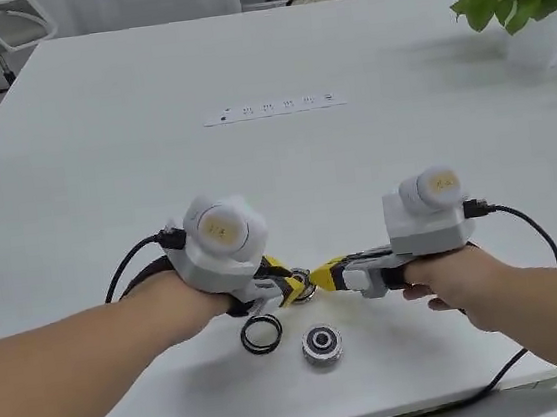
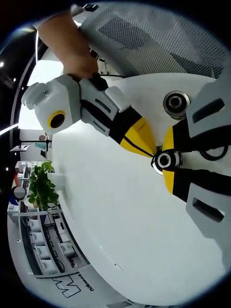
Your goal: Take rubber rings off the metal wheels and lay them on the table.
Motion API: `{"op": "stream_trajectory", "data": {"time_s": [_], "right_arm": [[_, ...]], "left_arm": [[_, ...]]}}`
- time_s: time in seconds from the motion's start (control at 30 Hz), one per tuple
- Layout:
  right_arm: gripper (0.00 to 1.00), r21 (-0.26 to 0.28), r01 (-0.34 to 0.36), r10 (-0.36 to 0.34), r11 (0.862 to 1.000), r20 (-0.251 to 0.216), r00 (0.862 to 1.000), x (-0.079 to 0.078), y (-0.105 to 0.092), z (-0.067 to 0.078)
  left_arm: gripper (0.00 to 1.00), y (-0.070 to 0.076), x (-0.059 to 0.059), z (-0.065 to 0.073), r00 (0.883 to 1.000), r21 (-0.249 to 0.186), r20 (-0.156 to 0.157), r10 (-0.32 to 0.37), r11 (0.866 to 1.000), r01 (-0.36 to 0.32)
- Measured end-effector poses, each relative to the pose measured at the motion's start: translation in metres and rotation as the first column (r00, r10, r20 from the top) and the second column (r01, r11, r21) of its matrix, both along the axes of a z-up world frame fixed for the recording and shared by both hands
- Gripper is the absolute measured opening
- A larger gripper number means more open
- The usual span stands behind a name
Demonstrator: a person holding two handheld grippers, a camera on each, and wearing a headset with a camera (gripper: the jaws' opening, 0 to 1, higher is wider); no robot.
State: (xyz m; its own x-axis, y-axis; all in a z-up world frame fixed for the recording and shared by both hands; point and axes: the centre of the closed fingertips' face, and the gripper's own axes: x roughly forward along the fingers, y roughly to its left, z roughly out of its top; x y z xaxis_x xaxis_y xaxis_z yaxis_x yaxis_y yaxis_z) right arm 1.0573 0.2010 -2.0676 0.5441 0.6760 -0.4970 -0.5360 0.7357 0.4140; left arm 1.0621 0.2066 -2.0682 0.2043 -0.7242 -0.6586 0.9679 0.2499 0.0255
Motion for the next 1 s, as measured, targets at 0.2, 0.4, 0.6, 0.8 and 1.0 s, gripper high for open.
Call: {"op": "stream_trajectory", "data": {"time_s": [0.2,0.4,0.6,0.8,1.0], "right_arm": [[0.00,0.008,-0.006,0.006,1.000,0.004,1.000,0.000,0.002,0.000],[0.00,0.015,-0.009,0.009,1.000,0.002,1.000,-0.001,0.002,0.001],[0.00,0.019,-0.015,0.015,1.000,0.001,1.000,-0.001,0.004,0.001],[0.00,0.040,-0.040,0.039,0.998,0.005,0.999,-0.004,0.010,0.004],[0.00,0.048,-0.037,0.037,0.998,0.011,0.999,-0.002,0.009,0.004]], "left_arm": [[0.08,0.000,0.000,0.000,1.000,0.002,0.000,0.000,1.000,0.000],[0.08,0.000,-0.001,0.000,1.000,0.001,0.000,0.000,1.000,0.000],[0.08,0.000,-0.002,0.000,1.000,0.003,0.000,-0.004,1.000,0.004],[0.08,0.000,-0.001,0.000,1.000,0.004,0.000,-0.003,1.000,0.003],[0.08,0.000,-0.002,0.000,1.000,0.006,0.002,-0.003,1.000,0.003]]}}
